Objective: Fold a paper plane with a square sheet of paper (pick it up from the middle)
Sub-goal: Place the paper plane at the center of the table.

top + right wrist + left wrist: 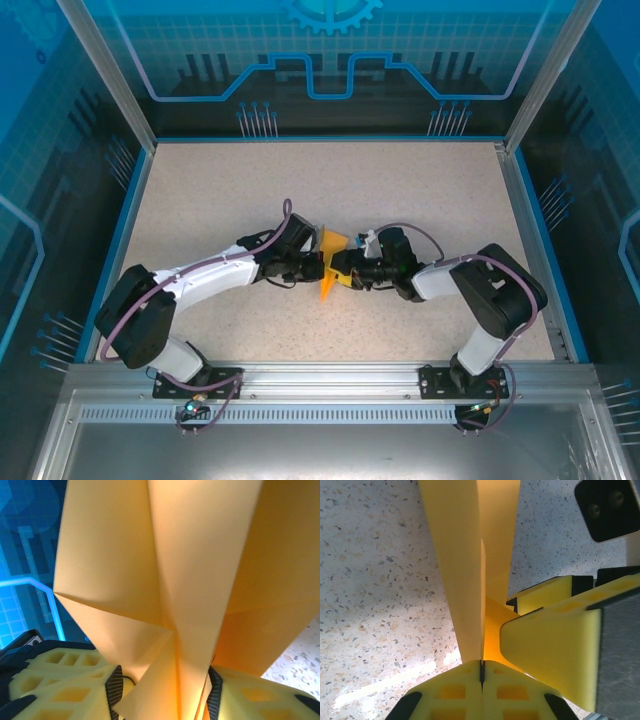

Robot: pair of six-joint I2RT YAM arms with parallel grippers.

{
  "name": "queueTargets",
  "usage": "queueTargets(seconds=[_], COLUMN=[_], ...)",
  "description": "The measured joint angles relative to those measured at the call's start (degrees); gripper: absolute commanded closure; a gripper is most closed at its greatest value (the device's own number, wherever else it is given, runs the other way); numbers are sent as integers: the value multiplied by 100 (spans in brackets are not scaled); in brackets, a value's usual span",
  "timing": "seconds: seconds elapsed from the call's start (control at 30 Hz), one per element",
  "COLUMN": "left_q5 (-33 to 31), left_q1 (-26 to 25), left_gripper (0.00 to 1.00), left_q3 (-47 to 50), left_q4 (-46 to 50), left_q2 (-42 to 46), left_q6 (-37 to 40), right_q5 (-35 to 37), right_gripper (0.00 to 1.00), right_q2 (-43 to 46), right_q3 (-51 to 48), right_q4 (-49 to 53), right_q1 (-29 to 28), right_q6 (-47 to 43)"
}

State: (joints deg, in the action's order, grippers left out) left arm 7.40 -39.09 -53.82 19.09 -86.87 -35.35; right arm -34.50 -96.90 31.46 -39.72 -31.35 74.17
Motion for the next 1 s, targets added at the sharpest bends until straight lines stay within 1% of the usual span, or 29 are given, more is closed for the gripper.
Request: queueTargets(seconds=[0.1, 0.4, 0.77, 1.0], left_q5=[0, 0, -46, -46], left_q1=[0, 0, 92, 114], left_gripper=[100, 100, 100, 100], left_q3=[0, 72, 299, 389], left_q4=[-22, -144, -170, -208], left_q2=[0, 0, 225, 273], left_q6=[-70, -188, -376, -446], right_q5=[22, 109, 153, 149], right_gripper=[65, 76, 79, 83], right_q2=[0, -59, -210, -468], right_q3=[0, 13, 98, 190], right_q4=[15, 114, 149, -68], right_q1=[-44, -68, -181, -280], right_q6=[-9, -26, -44, 26])
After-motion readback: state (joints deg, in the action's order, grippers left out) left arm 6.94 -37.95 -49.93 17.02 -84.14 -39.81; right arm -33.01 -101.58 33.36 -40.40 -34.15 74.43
